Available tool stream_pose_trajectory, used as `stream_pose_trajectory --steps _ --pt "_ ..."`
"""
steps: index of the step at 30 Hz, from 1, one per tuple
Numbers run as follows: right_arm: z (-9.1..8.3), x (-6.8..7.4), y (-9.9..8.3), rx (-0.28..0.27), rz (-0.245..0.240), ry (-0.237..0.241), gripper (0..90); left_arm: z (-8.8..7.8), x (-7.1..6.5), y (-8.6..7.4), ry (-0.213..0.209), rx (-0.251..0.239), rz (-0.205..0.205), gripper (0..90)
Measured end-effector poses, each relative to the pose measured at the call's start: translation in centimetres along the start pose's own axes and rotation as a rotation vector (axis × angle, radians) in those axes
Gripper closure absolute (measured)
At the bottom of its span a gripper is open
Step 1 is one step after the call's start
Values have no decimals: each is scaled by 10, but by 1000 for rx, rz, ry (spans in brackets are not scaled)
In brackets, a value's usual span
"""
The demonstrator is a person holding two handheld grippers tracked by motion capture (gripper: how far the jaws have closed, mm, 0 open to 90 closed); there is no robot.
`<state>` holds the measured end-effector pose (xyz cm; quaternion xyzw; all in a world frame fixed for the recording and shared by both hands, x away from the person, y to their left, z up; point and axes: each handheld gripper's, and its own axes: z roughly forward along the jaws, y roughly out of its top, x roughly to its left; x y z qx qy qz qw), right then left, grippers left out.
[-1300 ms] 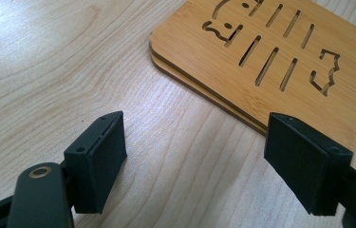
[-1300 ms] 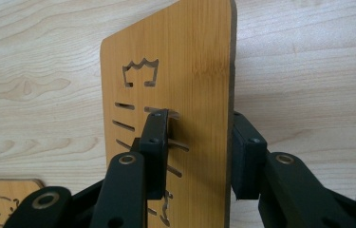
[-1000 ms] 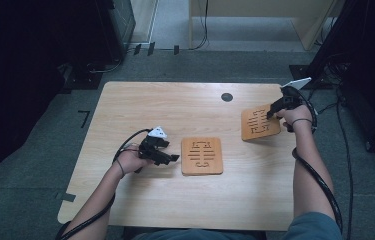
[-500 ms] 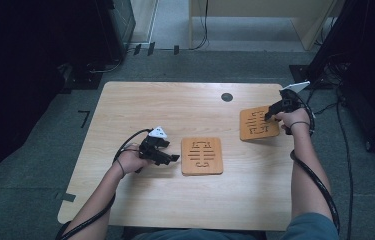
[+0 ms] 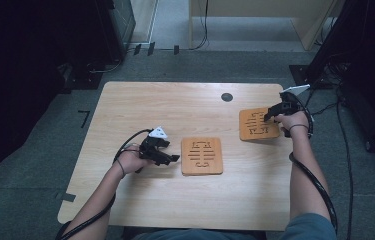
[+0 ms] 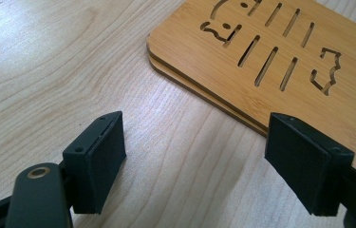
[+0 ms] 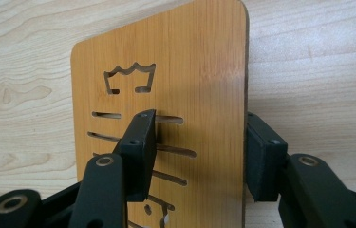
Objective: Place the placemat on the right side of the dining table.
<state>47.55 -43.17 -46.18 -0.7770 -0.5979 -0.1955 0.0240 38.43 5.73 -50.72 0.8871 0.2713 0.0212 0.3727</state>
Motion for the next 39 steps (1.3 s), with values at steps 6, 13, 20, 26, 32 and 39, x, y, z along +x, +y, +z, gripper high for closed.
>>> stream_pose_trajectory --steps 6,13,20,26,32,39 --pt "6 -3 -3 -7 7 20 517 0 0 0 1 -1 2 203" --pt "10 -6 -5 0 16 47 513 1 -1 0 4 -3 10 203" --pt "15 -10 -8 -13 7 71 504 1 -2 -1 12 -11 10 203" --pt "18 -14 -12 -16 13 82 499 1 -2 -2 15 -14 20 201" --pt "17 -15 -14 -49 -4 75 420 1 -4 -3 25 -16 14 201" --pt "7 -18 -18 -94 -36 134 370 1 -3 -2 24 -17 12 200"
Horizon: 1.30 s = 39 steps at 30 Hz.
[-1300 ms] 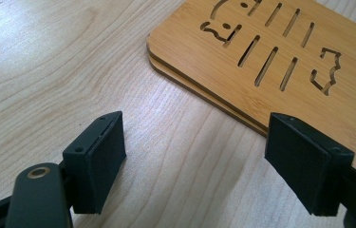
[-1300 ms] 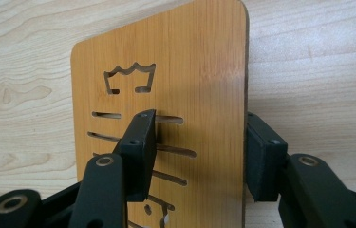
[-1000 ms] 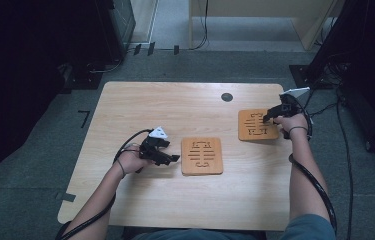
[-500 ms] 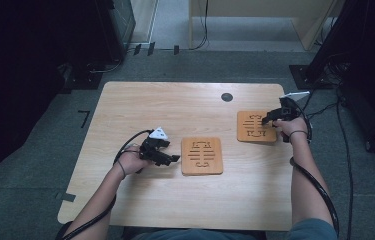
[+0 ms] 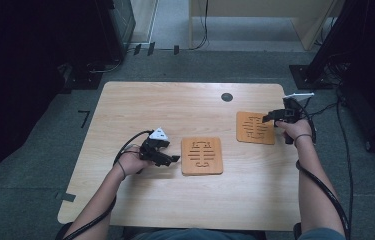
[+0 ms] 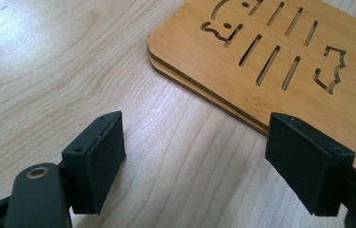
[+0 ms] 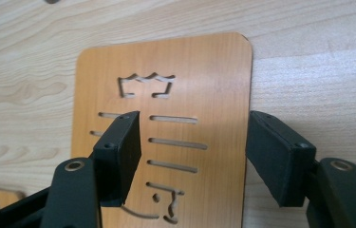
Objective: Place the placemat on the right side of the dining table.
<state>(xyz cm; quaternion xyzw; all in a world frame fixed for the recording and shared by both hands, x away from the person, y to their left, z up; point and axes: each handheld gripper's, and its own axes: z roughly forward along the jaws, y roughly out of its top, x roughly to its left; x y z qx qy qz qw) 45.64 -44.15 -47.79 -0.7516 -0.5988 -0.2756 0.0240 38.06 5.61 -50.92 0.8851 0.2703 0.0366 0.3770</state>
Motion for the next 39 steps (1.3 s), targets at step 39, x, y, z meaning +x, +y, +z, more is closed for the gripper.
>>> stream_pose_trajectory --steps 39 --pt "8 41 -42 -46 -199 30 268 -1 -1 -1 8 3 4 198"
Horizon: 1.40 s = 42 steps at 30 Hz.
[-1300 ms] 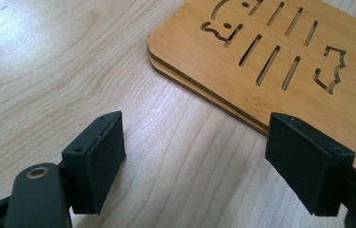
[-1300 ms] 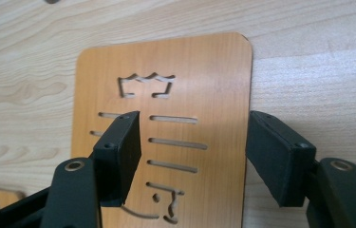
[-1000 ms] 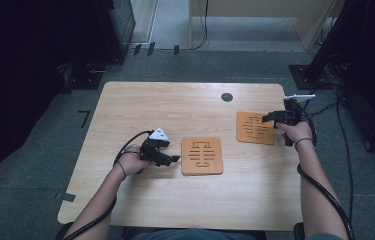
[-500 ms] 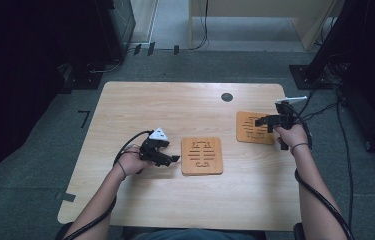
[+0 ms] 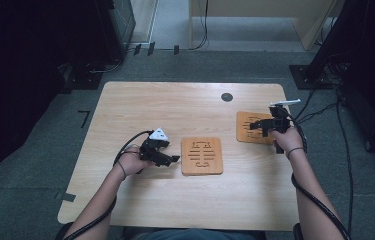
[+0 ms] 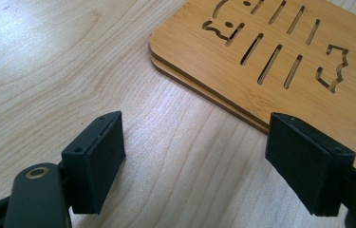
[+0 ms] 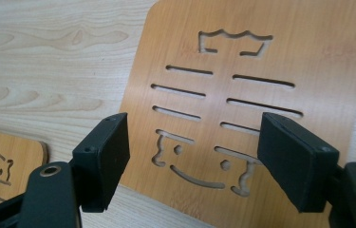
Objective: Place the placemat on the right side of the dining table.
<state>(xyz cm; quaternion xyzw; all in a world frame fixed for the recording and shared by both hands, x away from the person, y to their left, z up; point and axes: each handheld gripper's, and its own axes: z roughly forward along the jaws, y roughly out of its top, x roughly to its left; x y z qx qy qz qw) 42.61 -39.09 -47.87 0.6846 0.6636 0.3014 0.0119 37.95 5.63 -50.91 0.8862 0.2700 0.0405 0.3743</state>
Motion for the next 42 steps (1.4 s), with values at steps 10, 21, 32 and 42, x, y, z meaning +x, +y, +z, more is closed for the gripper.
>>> stream_pose_trajectory --steps 10,21,32,42 --pt "8 11 -7 5 -44 8 268 0 0 0 -2 0 1 198" --pt "16 25 -18 7 -136 9 268 0 0 0 0 4 5 198" --pt "18 40 -29 9 -198 26 269 0 0 0 2 4 8 197" --pt "22 56 -42 15 -262 50 269 0 -1 0 4 3 9 194"
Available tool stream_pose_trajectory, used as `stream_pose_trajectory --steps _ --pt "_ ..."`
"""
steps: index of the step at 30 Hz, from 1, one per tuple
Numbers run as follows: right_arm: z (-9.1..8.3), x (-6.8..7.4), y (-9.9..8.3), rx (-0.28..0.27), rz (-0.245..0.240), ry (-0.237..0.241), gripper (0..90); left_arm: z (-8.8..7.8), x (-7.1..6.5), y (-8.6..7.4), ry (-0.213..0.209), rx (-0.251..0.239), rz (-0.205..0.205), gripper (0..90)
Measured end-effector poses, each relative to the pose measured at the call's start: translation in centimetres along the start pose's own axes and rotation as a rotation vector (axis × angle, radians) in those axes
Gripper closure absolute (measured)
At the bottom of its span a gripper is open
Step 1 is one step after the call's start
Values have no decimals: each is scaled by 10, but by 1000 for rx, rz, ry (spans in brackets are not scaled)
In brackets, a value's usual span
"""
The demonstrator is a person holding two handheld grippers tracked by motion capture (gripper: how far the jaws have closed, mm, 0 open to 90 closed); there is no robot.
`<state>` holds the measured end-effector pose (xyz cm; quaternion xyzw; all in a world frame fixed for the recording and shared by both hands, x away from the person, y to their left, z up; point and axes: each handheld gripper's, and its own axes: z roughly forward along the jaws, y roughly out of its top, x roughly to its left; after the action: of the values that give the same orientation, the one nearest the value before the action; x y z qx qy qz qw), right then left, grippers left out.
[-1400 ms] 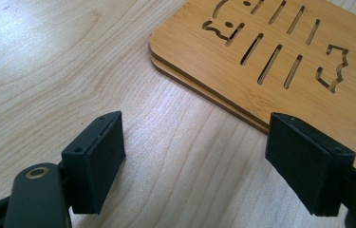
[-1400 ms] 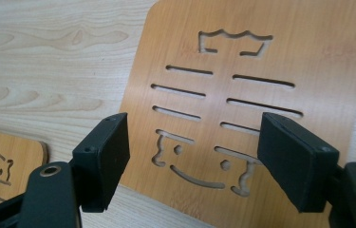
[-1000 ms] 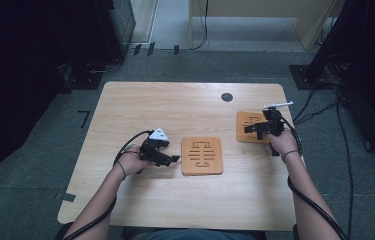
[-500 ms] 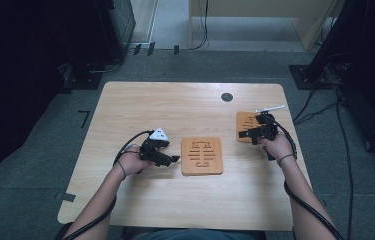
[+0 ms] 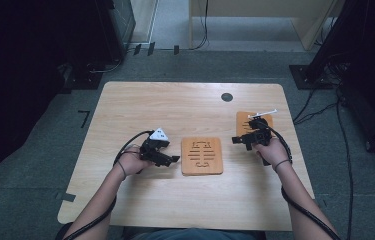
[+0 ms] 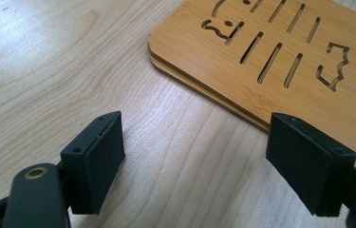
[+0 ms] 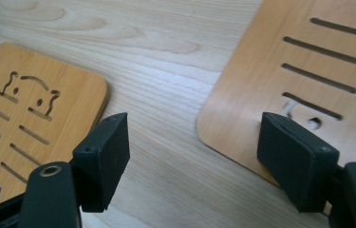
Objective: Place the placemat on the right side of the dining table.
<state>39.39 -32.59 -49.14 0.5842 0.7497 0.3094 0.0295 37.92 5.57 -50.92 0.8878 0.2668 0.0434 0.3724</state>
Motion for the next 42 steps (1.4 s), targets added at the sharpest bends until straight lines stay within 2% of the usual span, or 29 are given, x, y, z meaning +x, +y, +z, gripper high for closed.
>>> stream_pose_trajectory --steps 3,6,14,16,19,22,23,24,25,26,29,31,34,35,37,42 --pt "1 4 -1 -1 -10 7 269 0 0 0 -1 0 0 193" --pt "5 13 -3 -3 -54 22 271 0 0 0 0 -2 0 191" --pt "14 30 -5 13 -108 36 273 0 0 0 1 -4 1 188" --pt "17 35 -6 3 -140 40 273 0 0 0 0 -4 2 188" --pt "19 37 -7 -4 -156 39 274 0 0 0 0 -4 2 188" --pt "22 43 -12 -35 -204 41 273 0 0 0 0 -5 1 187" --pt "22 43 -12 -35 -204 41 273 0 0 0 0 -5 1 187" --pt "23 47 -16 -54 -245 36 265 1 0 0 0 -5 2 187" --pt "23 47 -16 -54 -245 36 265 1 0 0 0 -5 2 187" --pt "25 51 -20 -68 -286 32 256 0 0 0 0 -5 3 186" --pt "27 54 -26 -93 -343 27 228 1 0 0 0 -7 1 186" --pt "27 55 -27 -104 -350 31 222 1 0 -1 0 -7 3 185" --pt "31 56 -35 -163 -350 40 183 1 0 -1 0 -9 8 184" --pt "31 56 -35 -163 -350 40 183 1 0 -1 0 -9 8 184" --pt "33 56 -39 -202 -366 40 171 1 0 -1 -1 -12 6 184" --pt "34 54 -42 -233 -370 52 168 1 0 -2 0 -15 8 181"
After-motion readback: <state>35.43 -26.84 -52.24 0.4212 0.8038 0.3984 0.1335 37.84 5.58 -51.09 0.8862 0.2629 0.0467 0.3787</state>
